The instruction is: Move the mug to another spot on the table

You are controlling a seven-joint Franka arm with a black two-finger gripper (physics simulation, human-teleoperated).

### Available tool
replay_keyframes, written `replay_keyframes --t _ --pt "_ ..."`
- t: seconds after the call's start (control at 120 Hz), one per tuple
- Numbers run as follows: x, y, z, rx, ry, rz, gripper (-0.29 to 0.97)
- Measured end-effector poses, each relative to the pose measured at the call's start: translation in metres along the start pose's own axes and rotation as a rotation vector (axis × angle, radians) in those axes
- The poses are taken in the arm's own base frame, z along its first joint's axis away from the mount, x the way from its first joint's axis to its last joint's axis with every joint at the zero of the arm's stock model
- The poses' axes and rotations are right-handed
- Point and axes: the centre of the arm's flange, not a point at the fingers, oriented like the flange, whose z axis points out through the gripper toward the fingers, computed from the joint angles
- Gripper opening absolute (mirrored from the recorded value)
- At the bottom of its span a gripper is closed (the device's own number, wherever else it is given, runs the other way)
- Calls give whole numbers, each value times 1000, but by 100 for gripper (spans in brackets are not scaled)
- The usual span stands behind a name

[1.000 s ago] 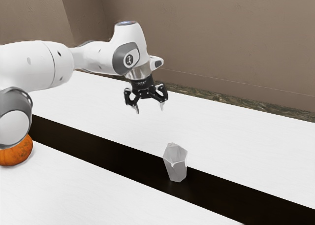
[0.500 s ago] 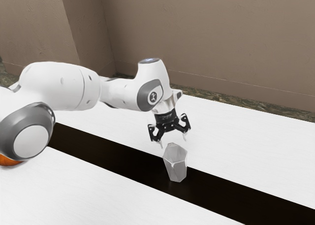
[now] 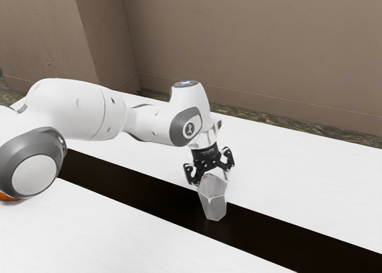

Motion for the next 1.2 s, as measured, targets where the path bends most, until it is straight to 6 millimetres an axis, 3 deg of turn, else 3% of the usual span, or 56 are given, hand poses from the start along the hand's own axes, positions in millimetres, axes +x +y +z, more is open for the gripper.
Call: replay_keyframes --t 0.133,0.283,0.367,0.567,0.7,0.783,0.892,0.992,1.2 --pt "-4 0 3 6 -6 -24 52" --pt "-4 -1 1 8 -4 -38 23" --pt "-3 -2 -1 13 -2 -44 16" --pt "1 -5 -30 5 9 -49 7" --pt "-2 -9 -65 -3 5 -48 1" --pt "-6 -30 -85 3 -14 -60 -2" --pt "10 -60 -105 12 -45 -102 -4" --pt "43 -96 -118 25 -83 -166 -6" --pt "109 -192 -109 57 -180 -294 -7"
